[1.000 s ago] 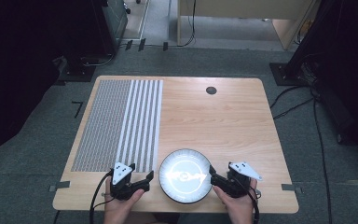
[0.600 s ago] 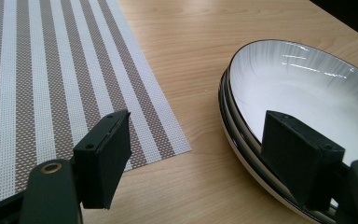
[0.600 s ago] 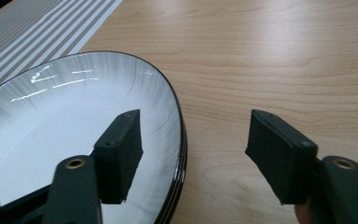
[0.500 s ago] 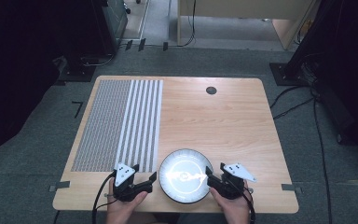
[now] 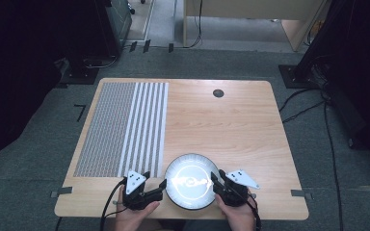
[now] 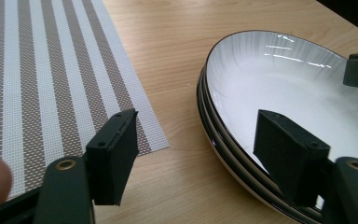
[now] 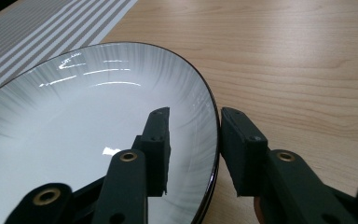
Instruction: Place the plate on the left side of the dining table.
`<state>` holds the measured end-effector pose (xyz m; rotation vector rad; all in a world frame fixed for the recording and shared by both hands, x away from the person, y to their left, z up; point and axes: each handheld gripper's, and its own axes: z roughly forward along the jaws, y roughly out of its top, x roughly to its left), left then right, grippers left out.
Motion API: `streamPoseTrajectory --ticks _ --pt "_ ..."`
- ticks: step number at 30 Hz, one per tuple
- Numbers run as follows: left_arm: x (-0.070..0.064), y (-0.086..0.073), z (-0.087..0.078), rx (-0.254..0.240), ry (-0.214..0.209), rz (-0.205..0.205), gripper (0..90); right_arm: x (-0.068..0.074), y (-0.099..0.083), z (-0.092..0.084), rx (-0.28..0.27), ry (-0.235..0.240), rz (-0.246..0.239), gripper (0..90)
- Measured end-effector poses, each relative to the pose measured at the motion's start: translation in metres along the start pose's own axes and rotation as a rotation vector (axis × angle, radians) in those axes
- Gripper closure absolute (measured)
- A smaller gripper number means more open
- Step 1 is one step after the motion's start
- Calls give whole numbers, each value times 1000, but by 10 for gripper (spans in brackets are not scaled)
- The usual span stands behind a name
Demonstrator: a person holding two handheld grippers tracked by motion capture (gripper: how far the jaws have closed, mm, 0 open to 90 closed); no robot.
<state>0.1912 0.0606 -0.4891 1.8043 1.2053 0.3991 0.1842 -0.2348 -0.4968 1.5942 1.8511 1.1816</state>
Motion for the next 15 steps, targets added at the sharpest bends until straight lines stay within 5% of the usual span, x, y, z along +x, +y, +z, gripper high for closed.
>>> streamPoseTrajectory --ticks 8,15 --pt "-6 -2 4 23 -51 8 502 -6 -3 1 -12 1 22 749" --pt "-10 -3 7 46 -87 20 586 -5 -4 3 17 -12 38 758"
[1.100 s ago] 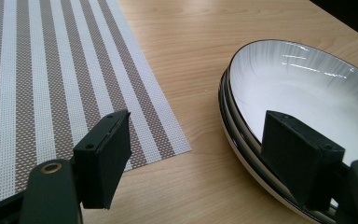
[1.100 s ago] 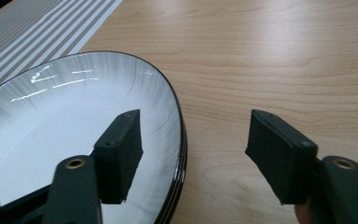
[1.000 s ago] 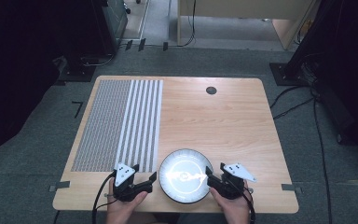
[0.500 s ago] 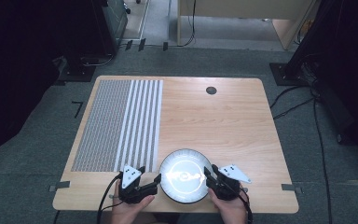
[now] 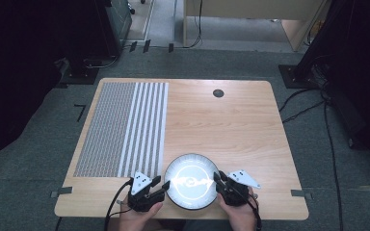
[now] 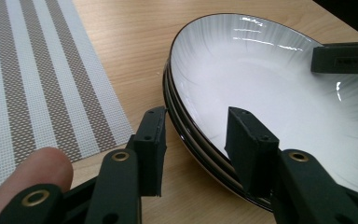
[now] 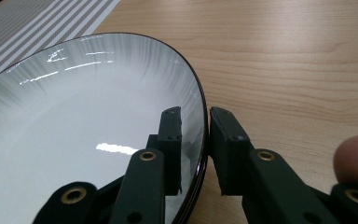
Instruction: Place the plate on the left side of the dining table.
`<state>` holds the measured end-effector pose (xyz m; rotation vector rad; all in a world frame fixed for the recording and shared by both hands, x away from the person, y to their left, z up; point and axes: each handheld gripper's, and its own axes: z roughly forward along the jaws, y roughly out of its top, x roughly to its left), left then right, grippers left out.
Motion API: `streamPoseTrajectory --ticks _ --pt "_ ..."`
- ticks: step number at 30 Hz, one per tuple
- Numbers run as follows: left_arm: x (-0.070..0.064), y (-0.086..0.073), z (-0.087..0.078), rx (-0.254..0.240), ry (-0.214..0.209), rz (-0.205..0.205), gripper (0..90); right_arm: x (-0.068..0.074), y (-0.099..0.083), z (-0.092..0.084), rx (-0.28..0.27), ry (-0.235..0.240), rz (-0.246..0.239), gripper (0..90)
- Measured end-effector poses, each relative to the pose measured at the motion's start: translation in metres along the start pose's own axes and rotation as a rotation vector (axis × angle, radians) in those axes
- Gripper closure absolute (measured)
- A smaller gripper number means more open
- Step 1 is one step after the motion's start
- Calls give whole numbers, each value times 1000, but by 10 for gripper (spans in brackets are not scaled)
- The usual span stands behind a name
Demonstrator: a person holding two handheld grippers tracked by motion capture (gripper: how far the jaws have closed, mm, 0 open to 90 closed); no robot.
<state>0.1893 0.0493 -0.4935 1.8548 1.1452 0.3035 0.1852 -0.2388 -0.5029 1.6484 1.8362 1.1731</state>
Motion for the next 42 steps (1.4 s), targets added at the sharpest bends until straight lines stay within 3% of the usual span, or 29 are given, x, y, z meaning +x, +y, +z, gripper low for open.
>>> streamPoseTrajectory --ticks 4,7,16,20,21,22,23,42 --pt "-1 0 1 4 -16 5 635 -4 0 -3 -29 11 61 807" --pt "-3 -1 2 6 -14 12 648 -6 2 -4 -21 25 95 824" --pt "-4 -1 1 -15 5 19 695 -3 3 -4 -8 7 97 827" --pt "-4 -1 1 -19 2 13 702 -7 5 -4 1 28 132 835" --pt "-4 -1 1 -20 2 13 703 -11 6 -4 10 54 178 842" --pt "-4 -1 1 -20 2 12 703 -11 6 -4 10 54 178 842" --pt "-4 -1 1 -20 1 11 704 -14 6 -3 15 73 213 845" --pt "-3 -2 3 -19 -3 5 688 -20 7 -2 25 109 312 851"
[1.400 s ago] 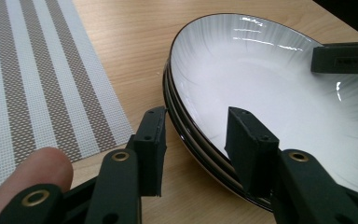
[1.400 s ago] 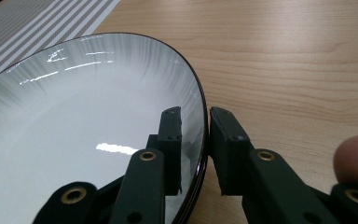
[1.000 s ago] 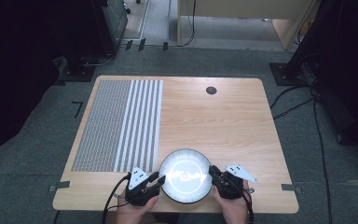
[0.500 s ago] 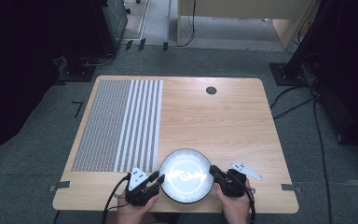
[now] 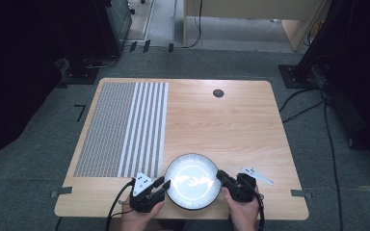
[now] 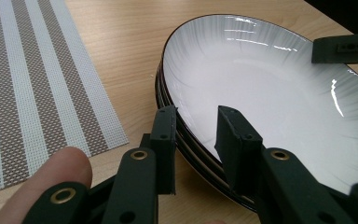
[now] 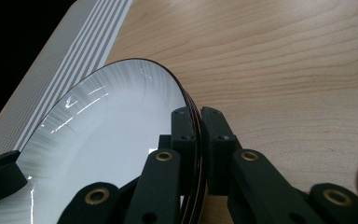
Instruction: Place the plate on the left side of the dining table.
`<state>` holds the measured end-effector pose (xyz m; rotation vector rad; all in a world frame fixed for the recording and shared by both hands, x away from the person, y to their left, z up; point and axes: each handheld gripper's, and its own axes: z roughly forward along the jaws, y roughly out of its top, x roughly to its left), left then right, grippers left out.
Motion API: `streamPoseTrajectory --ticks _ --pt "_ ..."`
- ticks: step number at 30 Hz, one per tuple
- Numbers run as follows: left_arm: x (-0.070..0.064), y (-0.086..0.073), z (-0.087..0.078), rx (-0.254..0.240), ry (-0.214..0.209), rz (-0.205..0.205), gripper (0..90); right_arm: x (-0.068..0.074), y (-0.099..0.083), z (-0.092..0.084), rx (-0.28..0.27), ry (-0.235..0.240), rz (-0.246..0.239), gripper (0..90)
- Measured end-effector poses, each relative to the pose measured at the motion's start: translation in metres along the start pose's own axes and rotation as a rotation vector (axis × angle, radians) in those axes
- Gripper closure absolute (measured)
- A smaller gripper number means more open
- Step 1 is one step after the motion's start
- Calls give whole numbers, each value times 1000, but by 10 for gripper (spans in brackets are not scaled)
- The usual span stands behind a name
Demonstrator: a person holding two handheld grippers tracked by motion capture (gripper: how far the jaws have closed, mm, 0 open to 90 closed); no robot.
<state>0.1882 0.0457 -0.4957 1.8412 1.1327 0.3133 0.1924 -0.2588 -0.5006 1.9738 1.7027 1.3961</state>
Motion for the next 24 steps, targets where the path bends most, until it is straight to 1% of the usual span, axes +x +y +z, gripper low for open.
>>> streamPoseTrajectory --ticks 4,5,14,24 --pt "0 0 0 1 -3 -3 687 -1 0 0 -2 5 6 850" --pt "1 0 0 1 -4 -5 684 -2 0 0 0 12 18 849" --pt "1 0 1 7 -13 -15 666 -5 1 -1 6 30 49 846" --pt "2 0 1 4 -18 -20 664 -9 2 -1 15 58 97 843"
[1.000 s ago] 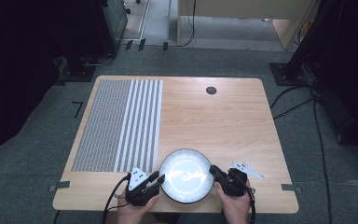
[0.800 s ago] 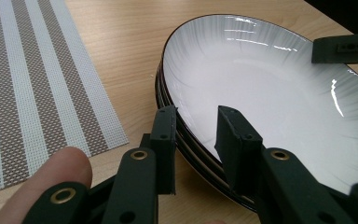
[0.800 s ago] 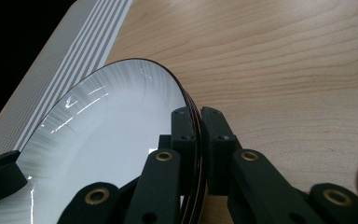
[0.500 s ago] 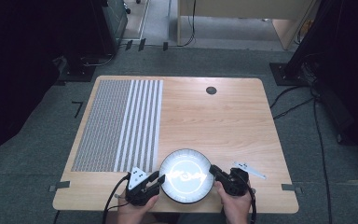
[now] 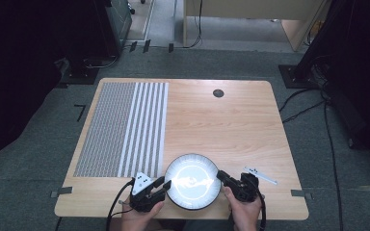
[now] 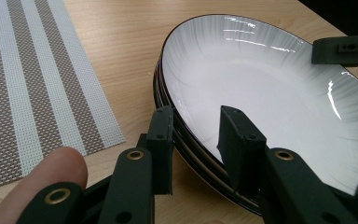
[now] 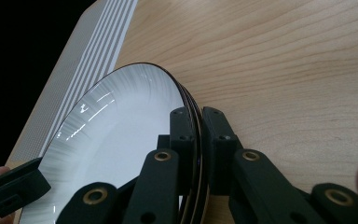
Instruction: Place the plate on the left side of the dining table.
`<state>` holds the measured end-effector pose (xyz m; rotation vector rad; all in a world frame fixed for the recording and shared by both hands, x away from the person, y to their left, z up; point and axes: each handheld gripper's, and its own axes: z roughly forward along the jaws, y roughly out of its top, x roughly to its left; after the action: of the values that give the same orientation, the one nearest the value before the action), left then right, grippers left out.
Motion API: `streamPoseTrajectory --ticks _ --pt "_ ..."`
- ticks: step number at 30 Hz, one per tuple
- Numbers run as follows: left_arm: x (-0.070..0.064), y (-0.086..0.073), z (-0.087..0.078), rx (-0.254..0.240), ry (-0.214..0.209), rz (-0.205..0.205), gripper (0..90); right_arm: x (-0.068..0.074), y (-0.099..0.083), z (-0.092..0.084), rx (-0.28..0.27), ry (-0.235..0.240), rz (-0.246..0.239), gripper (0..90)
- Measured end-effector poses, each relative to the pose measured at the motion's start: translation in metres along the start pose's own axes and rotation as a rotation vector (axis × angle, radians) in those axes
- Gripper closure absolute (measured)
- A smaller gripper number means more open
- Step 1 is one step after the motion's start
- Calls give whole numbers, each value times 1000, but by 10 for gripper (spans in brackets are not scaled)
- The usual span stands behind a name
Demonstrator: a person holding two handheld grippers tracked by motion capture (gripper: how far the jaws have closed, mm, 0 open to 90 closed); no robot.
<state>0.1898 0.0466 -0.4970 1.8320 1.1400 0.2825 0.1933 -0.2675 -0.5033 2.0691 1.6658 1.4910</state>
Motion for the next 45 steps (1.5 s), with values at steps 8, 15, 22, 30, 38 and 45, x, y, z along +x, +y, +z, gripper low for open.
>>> streamPoseTrajectory --ticks 8,15,22,30,38,45 --pt "0 0 0 0 -1 -2 663 -2 1 -2 -1 18 30 845" --pt "1 -1 2 9 -8 -8 653 -7 8 -11 4 102 126 900" --pt "1 -1 1 13 -17 2 630 -4 6 -14 -20 57 65 900" --pt "1 -2 2 12 -17 3 627 -9 5 -15 18 87 71 876" --pt "1 -2 2 12 -14 0 630 -7 4 -14 40 80 68 873" --pt "2 -2 3 14 -14 -7 631 -8 5 -13 48 88 76 863"
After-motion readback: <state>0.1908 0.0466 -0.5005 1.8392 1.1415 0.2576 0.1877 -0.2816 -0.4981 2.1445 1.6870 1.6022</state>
